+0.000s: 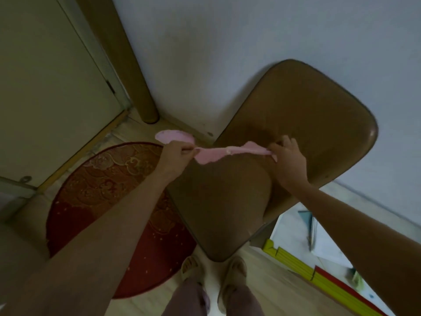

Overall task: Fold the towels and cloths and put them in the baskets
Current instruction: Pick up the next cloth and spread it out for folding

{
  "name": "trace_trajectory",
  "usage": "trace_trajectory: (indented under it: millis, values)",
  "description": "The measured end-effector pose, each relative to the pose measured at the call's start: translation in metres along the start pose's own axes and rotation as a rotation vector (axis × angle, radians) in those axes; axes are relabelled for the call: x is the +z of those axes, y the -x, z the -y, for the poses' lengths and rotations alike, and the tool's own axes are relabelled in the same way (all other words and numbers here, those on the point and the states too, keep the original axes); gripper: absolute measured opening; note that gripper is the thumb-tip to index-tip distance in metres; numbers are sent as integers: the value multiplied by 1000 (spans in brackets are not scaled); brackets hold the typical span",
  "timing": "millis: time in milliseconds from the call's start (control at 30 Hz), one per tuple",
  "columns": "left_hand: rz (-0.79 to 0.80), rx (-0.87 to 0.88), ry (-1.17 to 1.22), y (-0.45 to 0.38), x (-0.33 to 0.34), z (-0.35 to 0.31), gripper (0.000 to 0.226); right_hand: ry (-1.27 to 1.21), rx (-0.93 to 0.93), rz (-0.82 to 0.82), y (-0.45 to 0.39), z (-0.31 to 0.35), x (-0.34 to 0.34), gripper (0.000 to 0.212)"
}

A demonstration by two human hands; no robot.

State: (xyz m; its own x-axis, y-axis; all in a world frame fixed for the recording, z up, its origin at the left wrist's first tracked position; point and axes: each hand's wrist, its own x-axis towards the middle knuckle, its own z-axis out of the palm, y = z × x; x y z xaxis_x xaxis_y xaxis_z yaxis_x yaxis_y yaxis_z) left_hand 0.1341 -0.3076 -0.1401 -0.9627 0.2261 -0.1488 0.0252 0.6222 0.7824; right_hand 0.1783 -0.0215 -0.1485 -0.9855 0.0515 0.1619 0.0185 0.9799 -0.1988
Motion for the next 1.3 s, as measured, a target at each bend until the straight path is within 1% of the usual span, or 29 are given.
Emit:
trace_trajectory:
  millis: [67,100,167,200,267,300,333,367,400,500,567,667,733,800,833,933,1000,1033,1100,1167,1233,1300]
  values:
    - [42,11,-92,0,35,44,23,7,-26,60,19,-7,46,10]
    - [67,-12,-114,0,56,67,22,11,-29,118,30,-12,71,10]
    - [122,-122,-130,5,95,110,23,8,17,281,54,-23,122,11]
    - [172,-189,-157,8,114,130,24,-2,43,390,68,-30,147,13]
    - [346,-320,-247,15,149,169,28,-18,35,630,97,-43,190,21]
    - [437,-363,-296,18,163,185,29,-57,43,713,110,-46,204,23]
    - [506,-395,-326,20,175,196,30,-125,65,744,119,-49,214,24]
    - [527,-408,-333,19,186,203,30,-182,85,741,123,-52,221,23]
    - [508,-416,-330,13,194,205,30,-215,97,725,122,-55,227,22]
    - [359,-403,-244,-16,219,183,29,-251,112,600,96,-68,240,17]
    - [314,-329,-167,-36,240,158,27,-240,93,513,70,-81,247,16]
    - [319,-217,-86,-52,283,128,24,-236,68,375,32,-104,259,18]
    - [327,-161,-85,-52,314,120,23,-192,22,343,11,-120,271,20]
    - [340,-40,-101,-47,342,121,21,-132,-52,361,-6,-134,285,21]
    - [364,33,-131,-44,353,123,23,-120,-75,370,-15,-139,290,22]
    - [430,217,-315,-34,370,135,44,-44,-123,412,-36,-144,298,31]
    - [395,301,-415,-33,376,144,49,26,-140,459,-46,-145,304,41]
    - [369,323,-433,-33,377,148,44,53,-136,488,-48,-144,307,45]
    - [331,353,-422,-31,374,153,25,50,-67,521,-49,-143,311,51]
    - [343,352,-403,-27,368,157,14,8,26,542,-48,-140,315,51]
    - [352,340,-354,-23,361,157,15,-49,107,570,-44,-137,317,44]
    - [357,259,-291,-18,355,156,17,-27,128,588,-39,-134,316,29]
